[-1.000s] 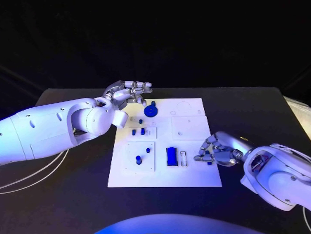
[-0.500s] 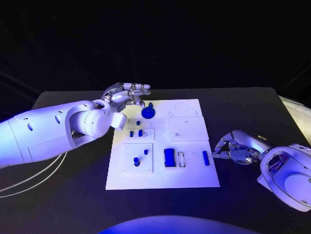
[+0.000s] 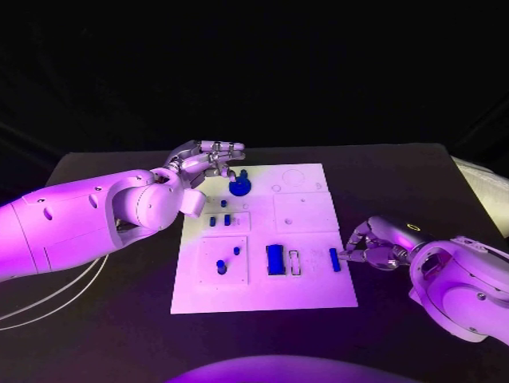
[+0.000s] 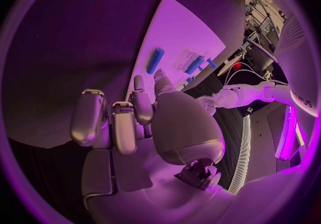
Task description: Assemble the parts on the task board
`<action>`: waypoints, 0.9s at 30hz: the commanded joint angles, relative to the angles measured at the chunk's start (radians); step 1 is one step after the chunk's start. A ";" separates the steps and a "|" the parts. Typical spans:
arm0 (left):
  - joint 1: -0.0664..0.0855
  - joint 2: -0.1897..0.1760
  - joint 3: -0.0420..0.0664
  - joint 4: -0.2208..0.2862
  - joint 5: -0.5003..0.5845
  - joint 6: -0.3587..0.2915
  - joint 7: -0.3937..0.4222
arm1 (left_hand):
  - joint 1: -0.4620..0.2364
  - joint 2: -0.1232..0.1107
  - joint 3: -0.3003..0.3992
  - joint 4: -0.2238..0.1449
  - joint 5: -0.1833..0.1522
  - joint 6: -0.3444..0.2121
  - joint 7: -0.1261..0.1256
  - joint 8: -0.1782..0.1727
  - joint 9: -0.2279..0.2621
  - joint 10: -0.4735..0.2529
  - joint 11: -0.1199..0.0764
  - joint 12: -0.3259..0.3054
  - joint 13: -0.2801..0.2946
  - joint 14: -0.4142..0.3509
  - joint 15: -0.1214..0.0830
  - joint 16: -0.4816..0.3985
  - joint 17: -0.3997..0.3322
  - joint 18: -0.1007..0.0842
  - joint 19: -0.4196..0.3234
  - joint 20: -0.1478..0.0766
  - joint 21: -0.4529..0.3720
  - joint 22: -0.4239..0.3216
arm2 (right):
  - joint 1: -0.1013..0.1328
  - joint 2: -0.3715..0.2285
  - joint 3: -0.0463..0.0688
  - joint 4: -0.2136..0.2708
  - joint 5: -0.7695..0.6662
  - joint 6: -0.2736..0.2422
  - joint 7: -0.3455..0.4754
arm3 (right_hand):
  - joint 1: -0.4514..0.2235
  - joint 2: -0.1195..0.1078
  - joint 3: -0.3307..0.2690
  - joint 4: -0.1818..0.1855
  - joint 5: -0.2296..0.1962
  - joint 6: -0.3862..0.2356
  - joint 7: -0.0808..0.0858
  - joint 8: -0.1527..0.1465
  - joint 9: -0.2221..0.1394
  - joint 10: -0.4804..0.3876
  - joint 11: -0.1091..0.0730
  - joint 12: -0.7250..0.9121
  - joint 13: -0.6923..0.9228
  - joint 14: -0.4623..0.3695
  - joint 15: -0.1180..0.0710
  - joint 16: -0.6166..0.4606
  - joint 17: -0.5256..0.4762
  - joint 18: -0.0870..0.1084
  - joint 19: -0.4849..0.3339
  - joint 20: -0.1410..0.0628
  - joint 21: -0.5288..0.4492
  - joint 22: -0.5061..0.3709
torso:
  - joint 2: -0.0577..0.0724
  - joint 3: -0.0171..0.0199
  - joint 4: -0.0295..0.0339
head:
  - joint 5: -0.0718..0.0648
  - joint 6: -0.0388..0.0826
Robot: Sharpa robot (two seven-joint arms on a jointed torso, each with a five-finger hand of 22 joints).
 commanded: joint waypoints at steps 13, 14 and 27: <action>-0.003 0.005 0.000 -0.002 -0.006 0.022 0.007 | 0.000 0.008 -0.002 -0.005 0.004 -0.005 0.001 0.004 0.001 -0.007 -0.001 0.003 -0.001 -0.007 0.000 -0.004 -0.001 0.020 -0.004 0.005 -0.006 -0.001 | -0.013 0.045 0.000 -0.014 -0.032 0.034 -0.026 | -0.010 -0.002 0.009 0.013 0.011 0.009 0.003 -0.010 -0.002 0.009 -0.005 0.001 0.004 0.074 0.010 0.004 0.098 -0.009 0.000 0.004 0.007 0.001 | 0.000 -0.0005 0.0001 | 0.007 -0.005; -0.003 0.005 0.000 -0.002 -0.006 0.023 0.007 | 0.000 0.008 -0.002 -0.005 0.004 -0.005 0.001 0.004 0.001 -0.007 -0.001 0.003 -0.001 -0.007 0.000 -0.004 -0.001 0.020 -0.004 0.005 -0.006 -0.001 | -0.014 0.048 0.000 -0.015 -0.036 0.035 -0.027 | -0.009 -0.003 0.010 0.013 0.011 0.009 0.003 -0.011 -0.002 0.009 -0.005 0.001 0.004 0.074 0.010 0.005 0.098 -0.009 0.000 0.004 0.007 0.001 | 0.000 -0.0005 0.0001 | 0.007 -0.005; -0.003 0.005 0.000 -0.002 -0.006 0.023 0.007 | 0.000 0.008 -0.002 -0.006 0.004 -0.006 0.001 0.005 0.001 -0.008 0.000 0.004 -0.001 -0.009 0.000 -0.004 -0.002 0.020 -0.005 0.005 -0.007 -0.001 | -0.024 0.083 0.000 -0.036 -0.147 0.112 -0.044 | 0.061 -0.026 0.063 -0.028 -0.009 0.025 -0.001 -0.025 -0.004 0.006 -0.010 -0.006 0.005 0.073 0.005 0.004 0.099 -0.009 0.000 0.002 0.008 0.005 | 0.000 0.0001 -0.0002 | 0.010 -0.007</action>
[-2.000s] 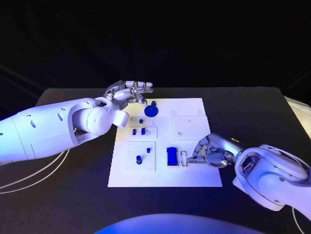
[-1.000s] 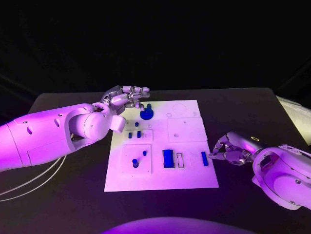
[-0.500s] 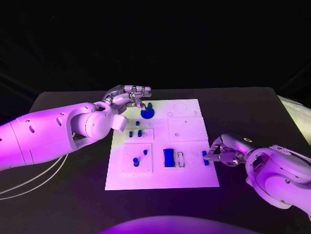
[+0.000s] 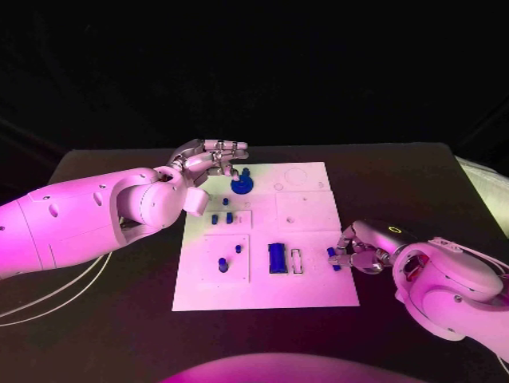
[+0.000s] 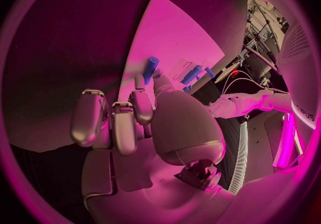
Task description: Assemble the parts on the task board
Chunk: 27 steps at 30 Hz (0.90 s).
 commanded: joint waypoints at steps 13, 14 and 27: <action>-0.001 0.000 0.000 0.001 -0.005 0.020 0.006 | 0.000 0.008 -0.002 -0.006 0.004 -0.006 0.001 0.005 0.001 -0.008 0.000 0.004 -0.001 -0.009 0.000 -0.004 -0.001 0.020 -0.005 0.005 -0.007 -0.001 | -0.014 0.046 -0.004 -0.024 -0.273 0.229 -0.034 | 0.081 -0.017 0.060 -0.057 -0.060 0.030 -0.001 -0.019 -0.004 0.002 -0.010 -0.012 -0.001 0.076 0.001 0.005 0.102 -0.010 0.000 0.002 0.006 0.007 | 0.000 0.0003 -0.0004 | 0.003 -0.005; -0.001 0.000 0.000 0.001 -0.005 0.020 0.006 | 0.000 0.008 -0.002 -0.006 0.004 -0.006 0.001 0.005 0.001 -0.008 0.000 0.004 -0.001 -0.009 0.000 -0.004 -0.001 0.020 -0.005 0.005 -0.007 -0.001 | -0.014 0.047 -0.004 -0.024 -0.277 0.233 -0.035 | 0.083 -0.014 0.066 -0.059 -0.057 0.031 -0.001 -0.020 -0.004 0.002 -0.010 -0.013 -0.001 0.076 0.000 0.005 0.102 -0.010 0.000 0.002 0.006 0.007 | 0.000 0.0003 -0.0004 | 0.003 -0.005; -0.001 -0.001 0.000 0.002 -0.006 0.020 0.006 | 0.000 0.008 -0.002 -0.006 0.004 -0.006 0.001 0.005 0.001 -0.008 0.000 0.004 -0.001 -0.009 0.000 -0.004 -0.001 0.020 -0.005 0.005 -0.007 -0.001 | -0.016 0.047 -0.004 -0.013 -0.213 0.121 -0.036 | 0.054 -0.004 0.250 -0.085 0.080 0.039 -0.002 -0.036 0.000 0.001 -0.012 -0.029 -0.005 0.076 -0.002 0.005 0.104 -0.010 0.001 -0.001 0.006 0.009 | 0.000 0.0003 0.0003 | 0.002 -0.006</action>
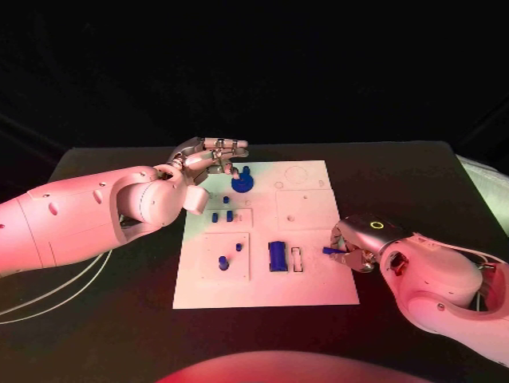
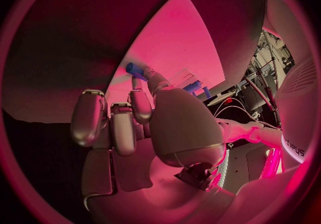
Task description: Assemble the parts on the task board
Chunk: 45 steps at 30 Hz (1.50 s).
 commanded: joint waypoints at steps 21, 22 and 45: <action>0.000 0.002 0.000 0.003 -0.006 0.020 0.004 | 0.001 0.010 -0.001 -0.008 0.005 -0.006 0.001 0.006 0.001 -0.010 0.000 0.007 -0.001 -0.010 0.000 -0.004 -0.002 0.020 -0.005 0.005 -0.007 -0.001 | -0.005 0.024 -0.007 0.038 0.338 -0.291 0.028 | -0.170 -0.063 0.263 0.039 0.067 0.013 0.000 -0.012 0.030 0.012 -0.003 -0.033 -0.006 0.073 -0.005 -0.004 0.093 -0.011 0.005 -0.003 0.006 0.007 | 0.001 -0.0005 0.0006 | 0.008 -0.002; 0.000 0.002 0.000 0.003 -0.006 0.020 0.004 | 0.001 0.010 -0.001 -0.008 0.005 -0.006 0.001 0.006 0.001 -0.010 0.000 0.007 -0.001 -0.010 0.000 -0.004 -0.002 0.020 -0.005 0.005 -0.007 -0.001 | -0.005 0.031 -0.007 0.036 0.341 -0.293 0.021 | -0.176 -0.064 0.267 0.042 0.067 0.015 0.000 -0.011 0.031 0.012 -0.004 -0.035 -0.006 0.073 -0.005 -0.005 0.092 -0.011 0.005 -0.003 0.007 0.007 | 0.000 -0.0001 -0.0001 | 0.010 -0.002; 0.000 0.003 0.001 0.005 -0.006 0.020 0.003 | 0.001 0.010 -0.001 -0.008 0.005 -0.006 0.001 0.006 0.001 -0.010 0.000 0.007 -0.001 -0.010 0.000 -0.004 -0.002 0.020 -0.005 0.005 -0.007 -0.001 | -0.006 0.095 -0.007 -0.003 0.393 -0.145 -0.043 | -0.274 -0.085 0.271 0.100 0.078 0.071 -0.026 0.023 0.065 0.029 -0.023 -0.027 0.004 0.075 -0.020 -0.002 0.098 -0.012 0.012 -0.013 0.009 0.014 | 0.000 0.0003 -0.0008 | 0.011 -0.007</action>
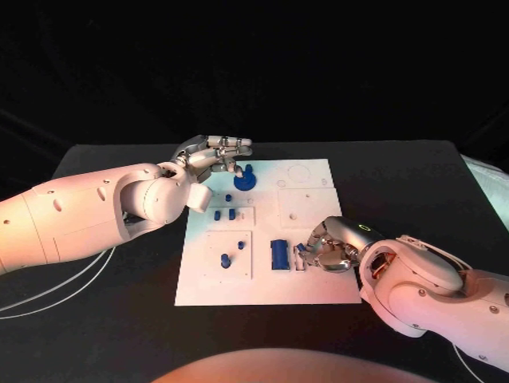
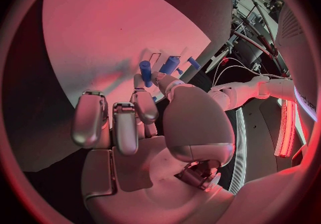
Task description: Assemble the parts on the task board
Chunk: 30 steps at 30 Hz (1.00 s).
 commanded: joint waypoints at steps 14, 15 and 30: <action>0.000 0.003 0.000 0.002 -0.005 0.019 0.003 | 0.001 0.010 0.001 -0.005 0.005 -0.006 0.001 0.006 0.001 -0.010 0.000 0.007 -0.001 -0.010 0.000 -0.004 -0.002 0.020 -0.002 0.002 -0.003 -0.001 | -0.002 0.019 0.000 -0.010 0.030 0.040 -0.017 | -0.029 0.001 -0.010 0.019 0.006 0.038 -0.029 0.014 0.013 0.009 -0.008 0.016 0.011 0.073 -0.012 0.001 0.103 -0.013 0.007 -0.009 0.007 0.005 | 0.000 0.0004 -0.0006 | 0.004 0.000; 0.000 0.003 0.000 0.001 -0.005 0.019 0.003 | 0.001 0.010 0.001 -0.005 0.005 -0.006 0.001 0.006 0.001 -0.010 0.000 0.007 -0.001 -0.010 0.000 -0.004 -0.002 0.020 -0.002 0.002 -0.003 -0.001 | -0.002 0.020 0.000 -0.011 0.029 0.040 -0.017 | -0.033 0.002 -0.012 0.022 0.004 0.039 -0.030 0.015 0.015 0.010 -0.009 0.018 0.013 0.074 -0.012 0.001 0.104 -0.013 0.008 -0.009 0.008 0.006 | 0.000 0.0004 -0.0006 | 0.004 0.000; 0.000 0.004 0.000 0.000 -0.005 0.021 -0.002 | 0.005 0.017 0.005 -0.010 0.006 -0.007 0.001 0.009 0.001 -0.012 0.000 0.012 -0.001 -0.012 0.000 -0.003 -0.005 0.020 -0.002 0.001 -0.003 -0.001 | -0.003 0.025 0.000 -0.016 0.000 0.029 -0.016 | -0.113 -0.010 -0.084 0.083 -0.028 0.049 -0.035 0.027 0.039 0.025 -0.013 0.042 0.034 0.077 -0.016 0.012 0.121 -0.016 0.016 -0.014 0.015 0.020 | 0.000 0.0009 -0.0006 | 0.007 -0.001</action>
